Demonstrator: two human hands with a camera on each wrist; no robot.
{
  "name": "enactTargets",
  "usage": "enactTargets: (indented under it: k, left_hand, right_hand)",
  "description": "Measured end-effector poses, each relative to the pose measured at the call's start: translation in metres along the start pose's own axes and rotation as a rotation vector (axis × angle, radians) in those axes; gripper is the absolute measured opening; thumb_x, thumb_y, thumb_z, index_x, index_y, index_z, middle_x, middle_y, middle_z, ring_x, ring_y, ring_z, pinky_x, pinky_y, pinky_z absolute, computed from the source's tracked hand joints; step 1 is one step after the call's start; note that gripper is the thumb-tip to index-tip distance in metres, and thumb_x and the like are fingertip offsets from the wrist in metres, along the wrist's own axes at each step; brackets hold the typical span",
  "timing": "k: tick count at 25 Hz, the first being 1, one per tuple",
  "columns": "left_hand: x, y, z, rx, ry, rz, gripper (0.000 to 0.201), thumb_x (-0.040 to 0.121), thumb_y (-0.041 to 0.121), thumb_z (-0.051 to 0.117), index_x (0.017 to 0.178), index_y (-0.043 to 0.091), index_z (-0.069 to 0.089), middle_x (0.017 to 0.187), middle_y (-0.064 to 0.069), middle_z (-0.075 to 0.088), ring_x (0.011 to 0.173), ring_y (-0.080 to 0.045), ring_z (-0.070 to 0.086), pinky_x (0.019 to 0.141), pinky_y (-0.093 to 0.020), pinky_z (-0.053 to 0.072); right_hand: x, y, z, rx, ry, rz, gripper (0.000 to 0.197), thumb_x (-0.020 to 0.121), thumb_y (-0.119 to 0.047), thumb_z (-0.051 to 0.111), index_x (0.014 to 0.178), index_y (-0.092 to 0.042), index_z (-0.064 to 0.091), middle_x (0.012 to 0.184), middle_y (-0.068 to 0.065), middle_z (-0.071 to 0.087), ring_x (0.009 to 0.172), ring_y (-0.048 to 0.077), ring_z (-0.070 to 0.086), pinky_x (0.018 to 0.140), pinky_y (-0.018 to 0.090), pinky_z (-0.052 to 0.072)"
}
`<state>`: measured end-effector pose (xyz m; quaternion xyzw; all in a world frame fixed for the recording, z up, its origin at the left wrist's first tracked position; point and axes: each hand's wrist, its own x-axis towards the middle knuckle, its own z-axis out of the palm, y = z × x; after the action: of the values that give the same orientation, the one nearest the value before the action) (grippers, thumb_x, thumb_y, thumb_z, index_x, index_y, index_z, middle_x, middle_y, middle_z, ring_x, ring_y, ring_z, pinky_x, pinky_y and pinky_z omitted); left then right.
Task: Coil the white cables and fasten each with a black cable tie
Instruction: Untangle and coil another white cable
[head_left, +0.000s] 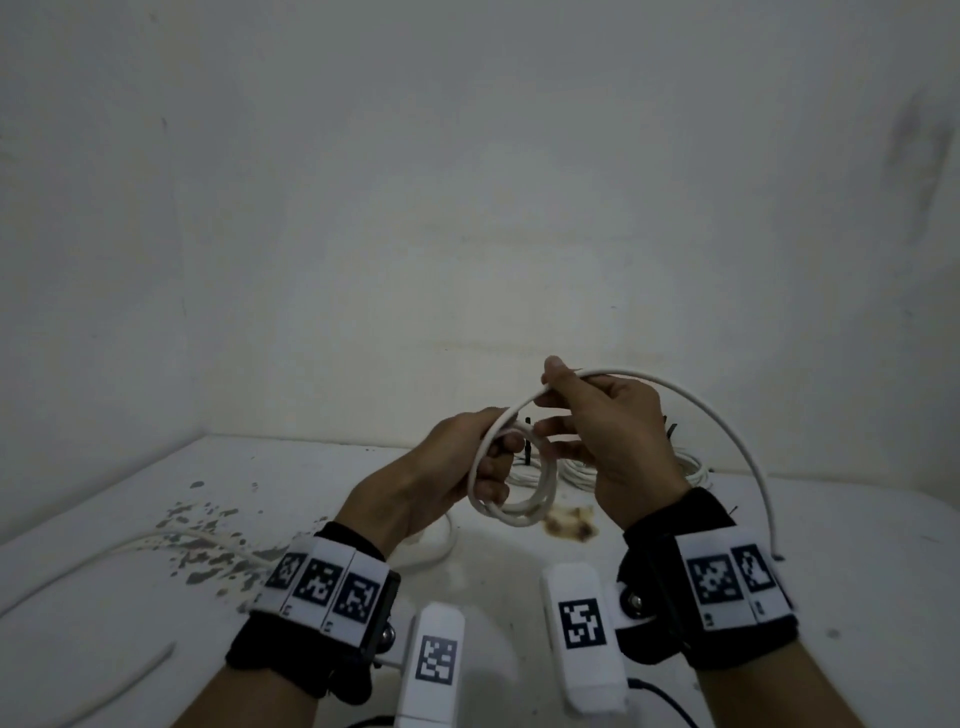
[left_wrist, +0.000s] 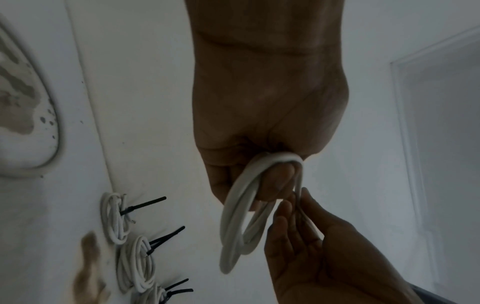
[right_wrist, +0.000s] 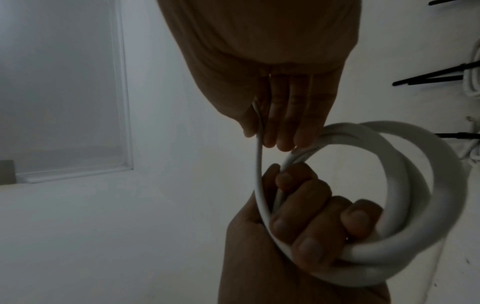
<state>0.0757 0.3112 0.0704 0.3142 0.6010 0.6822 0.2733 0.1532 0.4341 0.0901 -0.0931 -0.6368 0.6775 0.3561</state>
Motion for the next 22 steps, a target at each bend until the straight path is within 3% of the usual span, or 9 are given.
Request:
enactTargets:
  k: [3, 8, 10, 13, 15, 17, 19, 20, 22]
  left_hand:
    - [0.003, -0.001, -0.002, -0.066, 0.076, -0.002, 0.038, 0.102, 0.025, 0.037, 0.067, 0.012, 0.045, 0.043, 0.004, 0.031, 0.037, -0.01, 0.024, 0.048, -0.026, 0.027]
    - [0.006, 0.0, -0.006, -0.033, 0.283, 0.065, 0.037, 0.099, 0.029, 0.046, 0.065, 0.013, 0.044, 0.047, 0.004, 0.021, 0.039, -0.012, 0.015, 0.043, -0.024, 0.029]
    - [0.007, 0.0, -0.01, -0.078, 0.332, 0.077, 0.037, 0.098, 0.027, 0.048, 0.063, 0.014, 0.043, 0.049, 0.003, 0.019, 0.038, -0.012, 0.015, 0.039, -0.022, 0.027]
    - [0.008, -0.001, -0.023, -0.21, 0.371, 0.055, 0.038, 0.097, 0.024, 0.049, 0.06, 0.015, 0.042, 0.048, 0.004, 0.018, 0.036, -0.011, 0.015, 0.036, -0.02, 0.025]
    - [0.011, -0.003, -0.036, -0.331, 0.395, 0.044, 0.039, 0.097, 0.02, 0.046, 0.059, 0.014, 0.041, 0.044, 0.005, 0.019, 0.033, -0.01, 0.015, 0.034, -0.019, 0.024]
    - [0.015, -0.006, -0.047, -0.448, 0.418, 0.038, 0.038, 0.099, 0.018, 0.041, 0.06, 0.015, 0.038, 0.04, 0.006, 0.02, 0.029, -0.008, 0.015, 0.03, -0.017, 0.024]
    - [0.017, -0.008, -0.057, -0.535, 0.429, 0.028, 0.038, 0.1, 0.017, 0.038, 0.062, 0.016, 0.037, 0.038, 0.006, 0.02, 0.026, -0.007, 0.016, 0.028, -0.015, 0.023]
    - [0.017, -0.008, -0.06, -0.571, 0.422, 0.022, 0.037, 0.1, 0.017, 0.037, 0.062, 0.016, 0.036, 0.037, 0.006, 0.021, 0.025, -0.007, 0.016, 0.027, -0.015, 0.023]
    - [0.016, -0.007, -0.063, -0.642, 0.367, 0.009, 0.038, 0.101, 0.019, 0.036, 0.062, 0.017, 0.035, 0.036, 0.006, 0.022, 0.023, -0.006, 0.017, 0.026, -0.015, 0.023]
  right_hand:
    - [0.004, 0.005, -0.002, 0.007, 0.021, 0.047, 0.03, 0.095, -0.031, 0.066, 0.085, -0.002, 0.071, 0.072, 0.006, 0.071, 0.051, 0.02, 0.062, 0.047, 0.029, 0.051]
    - [0.011, 0.006, -0.015, -0.02, -0.132, 0.157, 0.04, 0.096, -0.045, 0.06, 0.105, -0.007, 0.066, 0.081, 0.009, 0.068, 0.056, 0.022, 0.063, 0.049, 0.031, 0.053]
    - [0.018, 0.006, -0.021, 0.091, -0.089, 0.17, 0.038, 0.095, -0.045, 0.06, 0.107, -0.009, 0.062, 0.084, 0.008, 0.063, 0.055, 0.02, 0.063, 0.048, 0.031, 0.053]
    - [0.027, 0.004, -0.041, 0.176, -0.003, 0.106, 0.025, 0.092, -0.038, 0.066, 0.094, -0.014, 0.06, 0.064, 0.004, 0.049, 0.039, 0.014, 0.048, 0.04, 0.026, 0.045]
    - [0.028, 0.001, -0.054, 0.205, -0.085, 0.031, 0.015, 0.084, -0.027, 0.071, 0.078, -0.019, 0.06, 0.052, -0.001, 0.037, 0.032, 0.011, 0.034, 0.038, 0.022, 0.039]
    - [0.027, 0.0, -0.064, 0.354, -0.234, -0.046, 0.012, 0.078, -0.023, 0.071, 0.072, -0.023, 0.06, 0.049, -0.005, 0.038, 0.032, 0.01, 0.037, 0.04, 0.02, 0.041]
    - [0.023, -0.002, -0.072, 0.374, -0.43, -0.115, 0.017, 0.07, -0.028, 0.082, 0.074, -0.022, 0.067, 0.056, -0.002, 0.052, 0.047, 0.013, 0.056, 0.046, 0.023, 0.049]
    - [0.021, -0.004, -0.074, 0.271, -0.529, -0.113, 0.02, 0.068, -0.027, 0.086, 0.079, -0.02, 0.071, 0.068, 0.002, 0.065, 0.062, 0.018, 0.067, 0.051, 0.027, 0.054]
    - [0.018, -0.007, -0.072, -0.162, -0.673, -0.096, 0.014, 0.081, -0.022, 0.08, 0.091, -0.013, 0.075, 0.095, 0.01, 0.076, 0.091, 0.026, 0.073, 0.065, 0.033, 0.06]
